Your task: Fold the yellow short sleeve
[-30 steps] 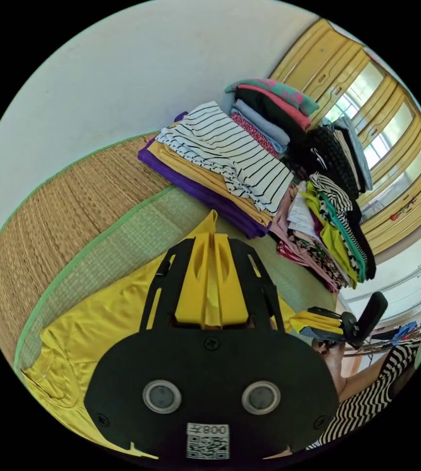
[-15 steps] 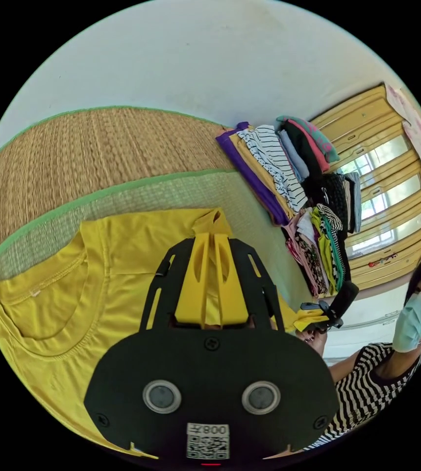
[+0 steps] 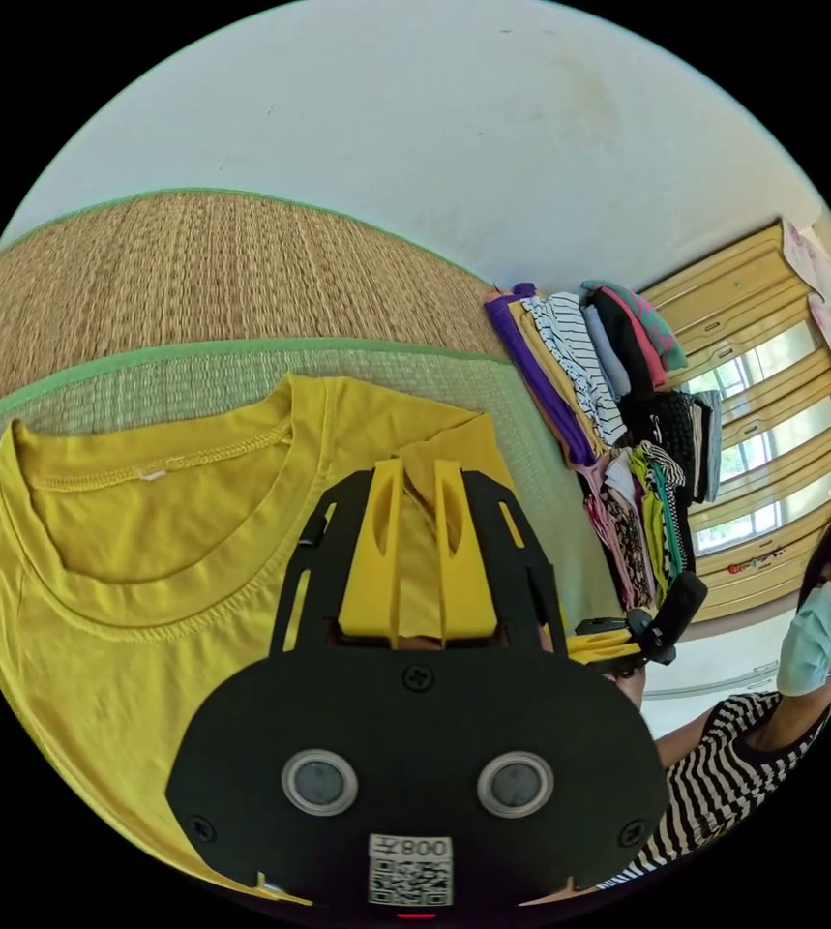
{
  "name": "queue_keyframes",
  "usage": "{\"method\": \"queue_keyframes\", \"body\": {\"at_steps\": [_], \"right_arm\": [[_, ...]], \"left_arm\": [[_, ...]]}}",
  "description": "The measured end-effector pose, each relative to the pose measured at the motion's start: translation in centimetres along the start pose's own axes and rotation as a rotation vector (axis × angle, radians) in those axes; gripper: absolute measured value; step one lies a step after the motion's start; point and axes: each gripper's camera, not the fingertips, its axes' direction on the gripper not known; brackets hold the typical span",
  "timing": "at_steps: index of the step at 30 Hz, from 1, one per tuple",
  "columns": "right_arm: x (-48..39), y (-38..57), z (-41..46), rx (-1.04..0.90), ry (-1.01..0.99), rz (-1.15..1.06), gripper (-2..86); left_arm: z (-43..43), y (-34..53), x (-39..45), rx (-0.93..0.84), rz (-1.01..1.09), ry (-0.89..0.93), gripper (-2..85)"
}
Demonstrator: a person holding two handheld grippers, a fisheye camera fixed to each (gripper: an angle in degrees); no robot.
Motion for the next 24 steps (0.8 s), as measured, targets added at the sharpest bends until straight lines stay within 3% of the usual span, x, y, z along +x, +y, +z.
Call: {"method": "queue_keyframes", "body": {"at_steps": [6, 12, 19, 24], "right_arm": [[0.2, -1.6, 1.5, -0.075, -0.032, -0.030, 2.7], [0.3, -2.9, 2.8, -0.145, -0.072, -0.046, 2.3], [0.4, -3.4, -0.3, -0.012, 0.004, -0.012, 1.1], [1.5, -4.0, 0.7, -0.100, 0.102, 0.080, 0.2]], "left_arm": [[0.1, 1.1, 1.2, 0.006, 0.121, -0.066, 6.3], [3.8, 2.5, 1.1, -0.153, 0.224, -0.205, 4.5], [3.7, 4.3, 0.5, -0.110, 0.244, -0.127, 3.1], [5.4, 5.8, -0.9, -0.148, 0.229, -0.159, 2.3]]}}
